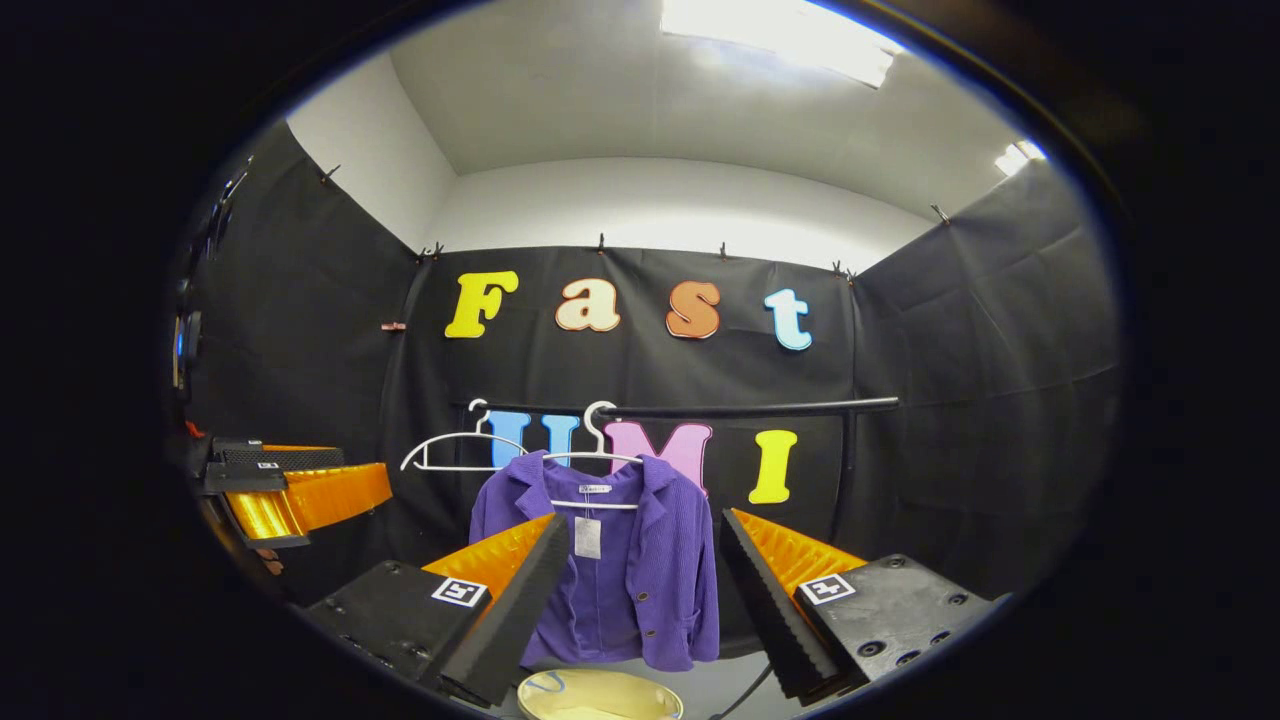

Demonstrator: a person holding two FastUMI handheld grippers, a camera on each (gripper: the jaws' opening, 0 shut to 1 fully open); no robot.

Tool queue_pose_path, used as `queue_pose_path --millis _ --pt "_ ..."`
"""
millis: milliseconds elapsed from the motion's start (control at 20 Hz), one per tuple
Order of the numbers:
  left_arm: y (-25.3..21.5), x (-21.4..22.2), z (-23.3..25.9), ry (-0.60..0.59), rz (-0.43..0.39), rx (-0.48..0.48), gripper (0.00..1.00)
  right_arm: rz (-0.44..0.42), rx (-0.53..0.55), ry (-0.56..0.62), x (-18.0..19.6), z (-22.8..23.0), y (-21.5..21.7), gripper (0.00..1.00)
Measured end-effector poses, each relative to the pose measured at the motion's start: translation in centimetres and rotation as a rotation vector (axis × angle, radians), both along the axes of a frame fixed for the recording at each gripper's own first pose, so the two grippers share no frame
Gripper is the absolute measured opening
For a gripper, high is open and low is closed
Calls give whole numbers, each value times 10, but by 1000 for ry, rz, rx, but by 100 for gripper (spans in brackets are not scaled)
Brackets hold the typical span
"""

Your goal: Grasp the clothes on the hanger with both hands and then place them into the laundry hamper below.

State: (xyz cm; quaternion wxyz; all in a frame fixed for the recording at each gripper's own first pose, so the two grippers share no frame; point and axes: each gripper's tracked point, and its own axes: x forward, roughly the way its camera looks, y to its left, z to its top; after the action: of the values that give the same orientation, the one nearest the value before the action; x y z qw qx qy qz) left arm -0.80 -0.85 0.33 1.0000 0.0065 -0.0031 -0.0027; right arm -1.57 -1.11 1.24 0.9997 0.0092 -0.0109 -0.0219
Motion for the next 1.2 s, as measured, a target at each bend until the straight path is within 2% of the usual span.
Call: queue_pose_path --millis 500,800,1050,1200 --pt "-1 -1 6 -5 12 -21 93 19 -21 3 1 -4 0 97" --pt "0 -6 6 -9 17 -22 94 49 -11 16 5 -8 16 97" --pt "5 -11 6 -16 -15 -22 93 40 -28 25 -2 -11 33 97" --pt "10 -11 3 -14 -64 -26 93 5 -35 32 -6 -13 40 97"
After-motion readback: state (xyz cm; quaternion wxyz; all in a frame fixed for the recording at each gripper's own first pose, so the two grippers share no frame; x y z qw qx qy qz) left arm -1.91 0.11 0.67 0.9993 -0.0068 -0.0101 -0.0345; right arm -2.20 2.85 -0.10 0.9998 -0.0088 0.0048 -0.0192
